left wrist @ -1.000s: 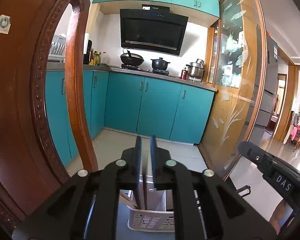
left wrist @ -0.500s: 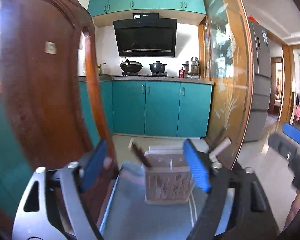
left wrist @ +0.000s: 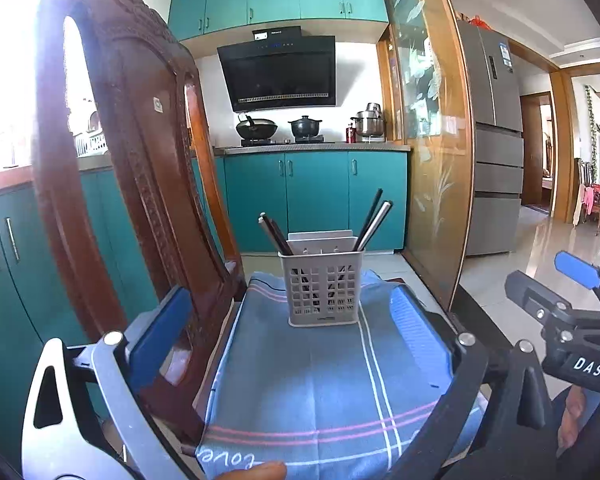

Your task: Organize utensils

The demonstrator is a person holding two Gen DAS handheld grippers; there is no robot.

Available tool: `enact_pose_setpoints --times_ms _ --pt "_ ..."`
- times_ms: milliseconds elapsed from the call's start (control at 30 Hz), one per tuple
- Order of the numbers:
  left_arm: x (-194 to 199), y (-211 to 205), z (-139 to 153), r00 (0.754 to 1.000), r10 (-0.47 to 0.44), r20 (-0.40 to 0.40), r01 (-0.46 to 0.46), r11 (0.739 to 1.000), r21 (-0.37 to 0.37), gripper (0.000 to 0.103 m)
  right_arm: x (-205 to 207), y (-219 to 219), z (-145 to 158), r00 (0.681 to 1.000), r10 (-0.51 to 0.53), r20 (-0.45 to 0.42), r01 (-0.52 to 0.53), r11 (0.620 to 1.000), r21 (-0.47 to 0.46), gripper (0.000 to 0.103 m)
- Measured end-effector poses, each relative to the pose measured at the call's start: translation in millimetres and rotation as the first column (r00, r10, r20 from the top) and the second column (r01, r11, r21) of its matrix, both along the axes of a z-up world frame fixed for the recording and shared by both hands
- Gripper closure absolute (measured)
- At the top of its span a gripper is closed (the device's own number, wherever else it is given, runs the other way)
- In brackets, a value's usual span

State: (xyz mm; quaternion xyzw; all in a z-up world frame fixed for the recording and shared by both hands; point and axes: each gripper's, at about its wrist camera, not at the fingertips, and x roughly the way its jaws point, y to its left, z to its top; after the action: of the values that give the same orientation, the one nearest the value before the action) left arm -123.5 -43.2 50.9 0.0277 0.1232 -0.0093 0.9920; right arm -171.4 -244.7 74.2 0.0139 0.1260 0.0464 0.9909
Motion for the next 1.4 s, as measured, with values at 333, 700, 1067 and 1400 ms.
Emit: enact_pose_setpoints --times_ms 333,700,1067,1400 --pt "-25.0 3.5 6.9 1.0 0.022 0.019 -0.022 1.0 -0.001 0.003 -27.4 12.2 6.9 1.0 -0.01 0.027 0.011 0.998 -0.06 0.003" --pt "-30.0 3.2 9.1 0.999 0.019 0.026 -0.019 1.0 -0.001 0.003 -34.7 12.7 9.4 0.999 -0.015 0.035 0.017 0.998 -0.055 0.003" --pt "-30.9 2.9 11.8 1.0 0.009 0.026 -0.009 1.0 0.002 0.003 -37.5 13.1 10.8 0.999 -0.018 0.039 0.021 0.998 -0.065 0.003" --pt "-31.0 3.1 12.6 1.0 0.008 0.024 -0.008 1.0 0.001 0.003 -37.7 13.6 11.0 0.999 -0.019 0.038 0.022 0.997 -0.069 0.003"
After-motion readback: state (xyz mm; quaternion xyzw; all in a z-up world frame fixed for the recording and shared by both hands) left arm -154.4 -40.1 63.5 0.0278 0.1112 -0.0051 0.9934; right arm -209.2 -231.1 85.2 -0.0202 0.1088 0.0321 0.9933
